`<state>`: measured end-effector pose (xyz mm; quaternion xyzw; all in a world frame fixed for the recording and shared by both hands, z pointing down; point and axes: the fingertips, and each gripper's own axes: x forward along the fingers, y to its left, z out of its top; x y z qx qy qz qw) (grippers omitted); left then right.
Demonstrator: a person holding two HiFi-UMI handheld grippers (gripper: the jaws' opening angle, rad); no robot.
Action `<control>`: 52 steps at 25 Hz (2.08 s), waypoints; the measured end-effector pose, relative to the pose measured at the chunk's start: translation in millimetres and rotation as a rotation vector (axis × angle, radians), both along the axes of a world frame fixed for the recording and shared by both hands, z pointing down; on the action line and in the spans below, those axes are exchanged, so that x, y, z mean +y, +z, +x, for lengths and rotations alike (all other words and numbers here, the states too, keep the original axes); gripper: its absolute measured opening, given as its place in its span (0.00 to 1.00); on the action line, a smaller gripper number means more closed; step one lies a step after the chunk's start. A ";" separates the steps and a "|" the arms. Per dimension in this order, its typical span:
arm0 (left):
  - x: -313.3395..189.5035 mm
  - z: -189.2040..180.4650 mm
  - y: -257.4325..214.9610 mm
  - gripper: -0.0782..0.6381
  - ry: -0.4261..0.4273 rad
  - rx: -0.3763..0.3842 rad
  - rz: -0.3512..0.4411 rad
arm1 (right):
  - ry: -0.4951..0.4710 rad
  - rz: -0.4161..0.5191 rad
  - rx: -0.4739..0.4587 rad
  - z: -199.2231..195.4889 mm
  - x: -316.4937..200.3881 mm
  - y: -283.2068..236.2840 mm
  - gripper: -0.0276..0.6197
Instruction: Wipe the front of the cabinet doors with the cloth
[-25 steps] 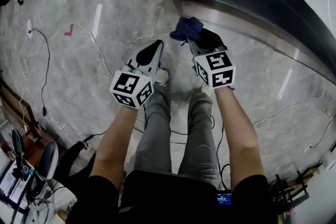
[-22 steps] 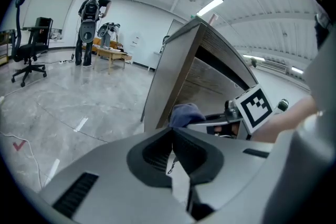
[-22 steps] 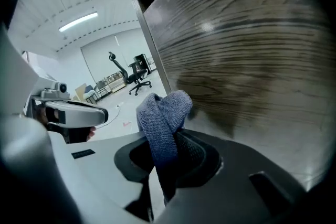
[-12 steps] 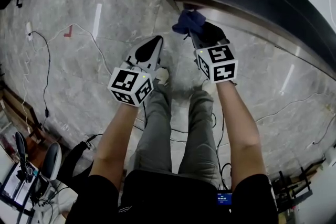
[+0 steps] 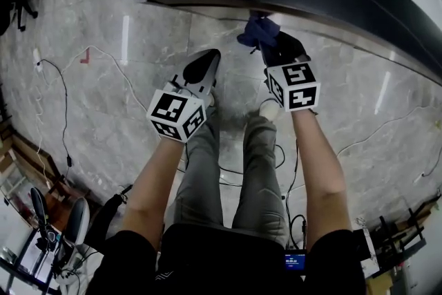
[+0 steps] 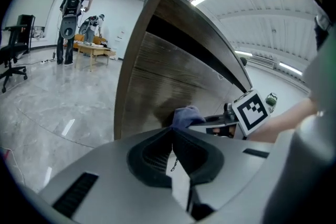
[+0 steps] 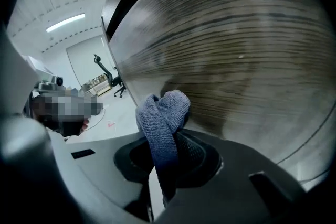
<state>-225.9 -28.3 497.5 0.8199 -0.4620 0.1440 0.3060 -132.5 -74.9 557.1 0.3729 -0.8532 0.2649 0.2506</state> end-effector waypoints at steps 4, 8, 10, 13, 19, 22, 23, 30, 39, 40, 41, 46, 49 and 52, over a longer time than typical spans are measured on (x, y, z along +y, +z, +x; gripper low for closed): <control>-2.3 17.0 1.6 0.12 0.040 0.005 0.000 | 0.025 0.008 0.015 19.1 -2.7 2.9 0.15; -3.0 53.9 -2.7 0.12 0.082 0.006 0.004 | 0.064 0.016 0.023 59.0 -2.9 -0.4 0.15; -3.9 77.2 -6.5 0.12 0.103 0.005 0.006 | 0.088 0.018 0.026 84.9 -2.1 -2.7 0.15; -6.4 98.3 -7.3 0.12 0.125 0.005 0.009 | 0.116 0.015 0.030 110.3 -1.8 -0.7 0.15; -7.5 133.1 -7.3 0.12 0.155 0.012 0.008 | 0.153 0.003 0.042 149.6 -0.1 3.5 0.15; -8.6 149.3 -7.0 0.12 0.166 0.015 0.009 | 0.165 -0.003 0.048 165.1 0.2 5.6 0.15; -8.8 153.9 -7.6 0.12 0.167 0.017 0.010 | 0.165 -0.004 0.051 169.0 0.3 5.9 0.15; -2.1 167.9 -21.8 0.12 0.161 0.010 0.029 | 0.161 0.007 -0.010 169.6 16.9 -21.5 0.15; 9.2 164.1 -52.9 0.12 0.129 0.046 0.050 | 0.130 0.025 -0.049 153.8 50.5 -70.6 0.15; 10.0 161.8 -53.9 0.12 0.130 0.052 0.049 | 0.132 0.026 -0.050 150.7 52.8 -74.6 0.15; 9.9 159.3 -54.2 0.12 0.133 0.054 0.049 | 0.135 0.029 -0.052 147.5 53.9 -78.4 0.15; 10.0 147.6 -57.0 0.12 0.146 0.066 0.043 | 0.160 0.040 -0.053 137.2 56.4 -90.4 0.15; 14.1 138.5 -63.5 0.12 0.173 0.069 0.046 | 0.181 0.048 -0.049 129.8 57.2 -99.2 0.15; 14.5 128.5 -68.9 0.12 0.196 0.064 0.058 | 0.202 0.066 -0.057 120.5 56.3 -111.1 0.15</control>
